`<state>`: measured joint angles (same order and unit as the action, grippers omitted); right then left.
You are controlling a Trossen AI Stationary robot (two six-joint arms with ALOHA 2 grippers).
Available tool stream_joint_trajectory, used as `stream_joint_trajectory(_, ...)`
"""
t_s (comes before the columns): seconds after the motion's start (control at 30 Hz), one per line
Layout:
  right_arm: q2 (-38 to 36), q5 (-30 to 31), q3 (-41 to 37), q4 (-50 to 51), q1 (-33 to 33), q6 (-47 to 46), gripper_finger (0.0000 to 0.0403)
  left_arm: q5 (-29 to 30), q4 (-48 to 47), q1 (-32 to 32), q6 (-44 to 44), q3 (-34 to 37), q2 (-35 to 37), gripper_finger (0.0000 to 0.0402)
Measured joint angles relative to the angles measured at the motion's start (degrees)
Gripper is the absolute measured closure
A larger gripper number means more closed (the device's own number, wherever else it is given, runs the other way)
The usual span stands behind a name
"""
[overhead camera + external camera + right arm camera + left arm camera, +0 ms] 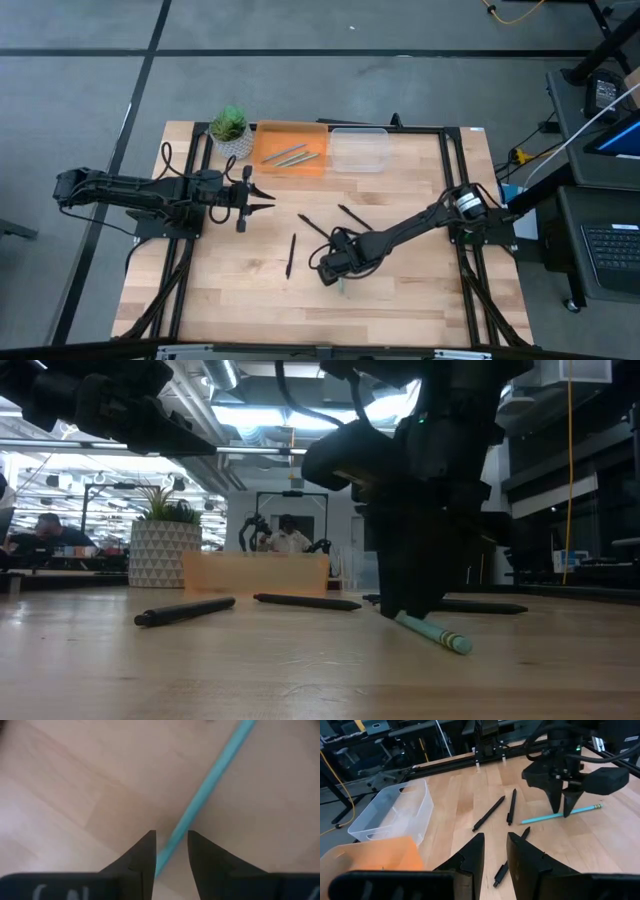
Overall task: Sort pens & pencils
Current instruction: Put the light blue pencil into the orange bin
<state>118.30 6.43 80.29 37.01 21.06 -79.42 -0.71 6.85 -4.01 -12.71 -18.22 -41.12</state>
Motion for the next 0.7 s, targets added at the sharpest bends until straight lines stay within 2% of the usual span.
stream_joint_trajectory(0.5,0.02,-1.5,0.0,0.0,1.55,-1.03,0.029,0.0,0.0,0.0,0.04,0.0,0.0,0.0326)
stream_joint_trajectory(0.7,1.71,-0.91,0.28,-0.16,1.06,2.45,0.029,0.0,0.02,0.0,0.04,0.0,0.0,0.0326)
